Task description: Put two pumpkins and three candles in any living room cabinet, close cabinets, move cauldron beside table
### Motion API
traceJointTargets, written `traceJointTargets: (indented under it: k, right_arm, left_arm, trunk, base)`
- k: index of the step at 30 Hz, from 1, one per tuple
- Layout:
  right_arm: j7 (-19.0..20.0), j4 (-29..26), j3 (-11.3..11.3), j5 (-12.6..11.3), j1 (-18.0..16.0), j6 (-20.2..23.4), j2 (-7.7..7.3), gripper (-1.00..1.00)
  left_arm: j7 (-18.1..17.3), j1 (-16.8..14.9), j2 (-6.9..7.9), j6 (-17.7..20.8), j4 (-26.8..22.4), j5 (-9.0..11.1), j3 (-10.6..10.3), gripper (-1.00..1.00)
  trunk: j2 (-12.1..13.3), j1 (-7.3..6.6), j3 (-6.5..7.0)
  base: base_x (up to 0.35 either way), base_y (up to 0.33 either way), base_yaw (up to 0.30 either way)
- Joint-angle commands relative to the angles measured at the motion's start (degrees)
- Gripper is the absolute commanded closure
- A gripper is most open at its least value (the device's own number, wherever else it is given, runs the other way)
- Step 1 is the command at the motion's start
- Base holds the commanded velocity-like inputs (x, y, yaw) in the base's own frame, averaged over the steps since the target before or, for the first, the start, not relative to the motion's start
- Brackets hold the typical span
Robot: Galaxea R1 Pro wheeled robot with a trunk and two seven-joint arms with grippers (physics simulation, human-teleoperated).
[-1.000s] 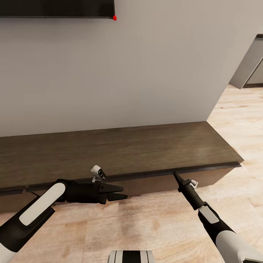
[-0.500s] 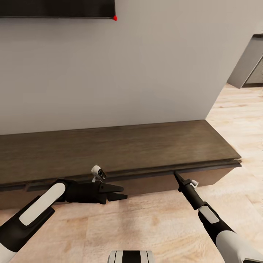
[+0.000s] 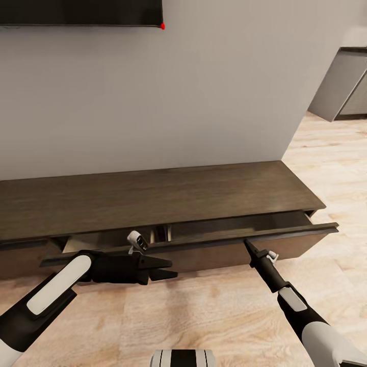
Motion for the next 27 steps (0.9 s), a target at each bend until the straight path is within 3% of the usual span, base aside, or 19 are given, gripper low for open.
traceJointTargets:
  k: [1, 7, 19, 27]
  right_arm:
    - [1.0, 0.0, 1.3, -0.4, 0.0, 1.2, 0.05, 1.00]
    - [1.0, 0.0, 1.3, -0.4, 0.0, 1.2, 0.04, 1.00]
    - [1.0, 0.0, 1.3, -0.4, 0.0, 1.2, 0.04, 1.00]
    - [1.1, -0.1, 1.3, -0.4, 0.0, 1.2, 0.05, 1.00]
  left_arm:
    - [-0.5, -0.1, 0.02, 0.0, 0.1, -0.3, -0.1, -1.00]
    - [-0.5, -0.1, 0.02, 0.0, 0.1, -0.3, -0.1, -1.00]
    - [-0.5, -0.1, 0.02, 0.0, 0.1, -0.3, -0.1, -1.00]
    - [-0.5, -0.1, 0.02, 0.0, 0.1, -0.3, -0.1, -1.00]
  trunk:
    - [0.0, -0.03, -0.03]
    - [0.0, -0.03, -0.03]
    - [0.0, -0.03, -0.03]
    - [0.0, -0.03, -0.03]
  base:
    - [-0.020, 0.000, 0.000]
    - [-0.065, 0.000, 0.000]
    - [-0.264, 0.000, 0.000]
    - [-0.062, 0.000, 0.000]
